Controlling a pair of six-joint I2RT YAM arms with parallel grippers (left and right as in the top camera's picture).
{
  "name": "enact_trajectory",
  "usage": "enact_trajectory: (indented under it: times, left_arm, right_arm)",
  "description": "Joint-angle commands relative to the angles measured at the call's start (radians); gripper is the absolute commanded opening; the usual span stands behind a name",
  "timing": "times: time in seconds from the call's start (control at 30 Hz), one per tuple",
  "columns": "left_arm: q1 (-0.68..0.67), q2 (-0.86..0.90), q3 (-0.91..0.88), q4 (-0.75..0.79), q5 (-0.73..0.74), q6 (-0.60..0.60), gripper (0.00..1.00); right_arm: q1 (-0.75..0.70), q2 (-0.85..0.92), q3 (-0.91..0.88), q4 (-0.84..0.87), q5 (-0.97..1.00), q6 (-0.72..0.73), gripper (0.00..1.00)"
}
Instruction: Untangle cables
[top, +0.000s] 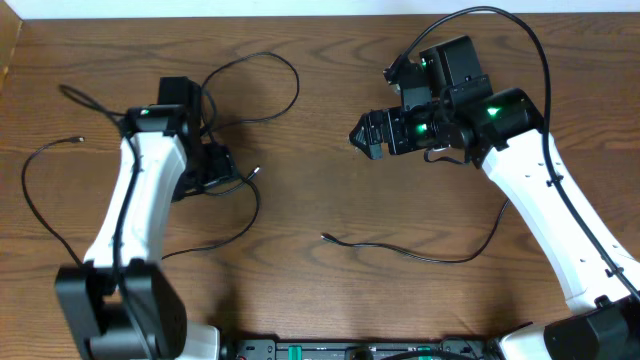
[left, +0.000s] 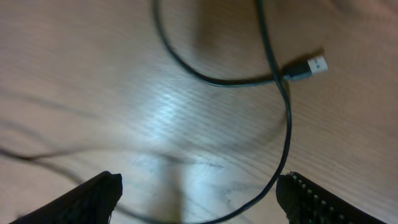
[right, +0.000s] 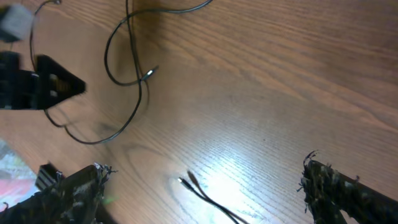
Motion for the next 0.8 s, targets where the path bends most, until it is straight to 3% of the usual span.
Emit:
enact_trajectory:
  times: [0.0,0.17,0.37,0.47,0.77]
  left_arm:
    - [-0.038,0.093,0.0,0.012,0.135,0.134,0.82]
    - [-0.099,0.198,0.0,0.053,0.138,0.134,0.77]
    - [-0.134,0.263,0.0,0.107,0.137,0.085,0.57]
    - [-0.134,0.288,-0.002,0.134,0.137,-0.002,0.57]
    - [-0.137,0.304,-0.041,0.262,0.135,-0.002,0.55]
  right_arm:
    - [0.006,0.008,-0.002,0.004,0.027,0.008,0.99]
    - [0.006,0.008,-0.002,0.002,0.027,0.008,0.99]
    - [0.006,0.008,-0.002,-0.003,0.027,0.008,0.99]
    - [0.006,0.008,-0.002,-0.013,0.027,0.008,0.99]
    - [0.006,0.008,-0.002,0.013,0.034,0.008,0.99]
